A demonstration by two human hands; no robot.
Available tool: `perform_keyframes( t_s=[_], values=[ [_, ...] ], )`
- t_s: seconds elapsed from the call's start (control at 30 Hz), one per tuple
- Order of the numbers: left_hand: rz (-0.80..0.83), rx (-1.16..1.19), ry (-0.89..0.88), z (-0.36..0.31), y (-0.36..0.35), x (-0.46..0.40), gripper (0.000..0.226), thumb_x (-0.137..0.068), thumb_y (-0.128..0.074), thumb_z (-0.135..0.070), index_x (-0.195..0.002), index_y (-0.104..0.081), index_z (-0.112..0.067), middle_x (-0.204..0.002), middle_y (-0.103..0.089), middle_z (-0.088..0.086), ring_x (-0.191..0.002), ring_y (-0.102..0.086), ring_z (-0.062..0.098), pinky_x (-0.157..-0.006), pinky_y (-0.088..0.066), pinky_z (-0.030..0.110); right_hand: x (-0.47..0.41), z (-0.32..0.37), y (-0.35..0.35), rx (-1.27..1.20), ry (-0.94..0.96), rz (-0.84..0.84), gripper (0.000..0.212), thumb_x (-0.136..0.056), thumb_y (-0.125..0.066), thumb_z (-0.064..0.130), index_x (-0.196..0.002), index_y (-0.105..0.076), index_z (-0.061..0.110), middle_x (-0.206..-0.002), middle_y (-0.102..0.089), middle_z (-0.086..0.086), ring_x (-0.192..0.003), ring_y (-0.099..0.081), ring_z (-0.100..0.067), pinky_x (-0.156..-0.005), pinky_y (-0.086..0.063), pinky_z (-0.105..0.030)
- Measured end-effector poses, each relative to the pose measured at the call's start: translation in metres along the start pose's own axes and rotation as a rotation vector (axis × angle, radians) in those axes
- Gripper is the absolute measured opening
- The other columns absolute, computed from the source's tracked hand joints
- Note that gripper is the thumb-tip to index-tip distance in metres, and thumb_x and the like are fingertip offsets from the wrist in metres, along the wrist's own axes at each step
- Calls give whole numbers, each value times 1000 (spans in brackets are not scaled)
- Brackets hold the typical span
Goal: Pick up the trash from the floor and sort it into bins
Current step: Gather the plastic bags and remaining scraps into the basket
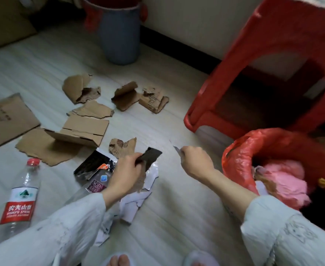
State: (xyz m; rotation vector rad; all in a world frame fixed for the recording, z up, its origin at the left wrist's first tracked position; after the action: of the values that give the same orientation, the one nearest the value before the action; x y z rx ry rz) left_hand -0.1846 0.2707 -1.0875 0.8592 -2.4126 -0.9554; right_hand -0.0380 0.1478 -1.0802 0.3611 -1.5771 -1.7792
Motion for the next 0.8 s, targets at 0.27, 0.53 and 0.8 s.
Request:
perform_keyframes(
  t_s=[0.27, 0.53, 0.8],
  values=[
    [-107, 320, -118, -127, 72, 23, 13, -89, -58, -18, -84, -64, -9, -78, -67, 7, -78, -61, 21, -62, -41, 29, 71, -42, 145, -47, -26, -212, 28, -91, -35, 14, -99, -62, 9, -107, -64, -18, -99, -57, -39, -74, -42, -38],
    [-103, 693, -282, -277, 64, 45, 4, -85, -61, -11, -85, -60, -7, -79, -66, 3, -70, -58, 11, -64, -47, 30, 150, -149, 215, -343, -345, -445, 26, -92, -41, 19, -81, -64, 14, -93, -66, -20, -96, -57, -42, -72, -39, -36],
    [127, 890, -71, -303, -70, 57, 18, -85, -56, -2, -86, -56, -20, -86, -64, 1, -79, -61, 14, -73, -51, 31, 182, -224, 202, -519, -566, -619, 29, -92, -43, 15, -90, -70, 6, -91, -68, -21, -97, -56, -39, -78, -43, -37]
  ],
)
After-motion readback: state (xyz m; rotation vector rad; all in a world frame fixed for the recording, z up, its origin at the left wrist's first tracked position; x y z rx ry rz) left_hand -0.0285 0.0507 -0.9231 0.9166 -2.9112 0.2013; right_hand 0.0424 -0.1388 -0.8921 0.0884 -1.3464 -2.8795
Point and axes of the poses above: each hand's wrist, its own x-axis away from the middle knuckle, its own y-axis out of the back of the hand, z = x × y, the point moved 4 cm from there along -x, towards the middle knuckle
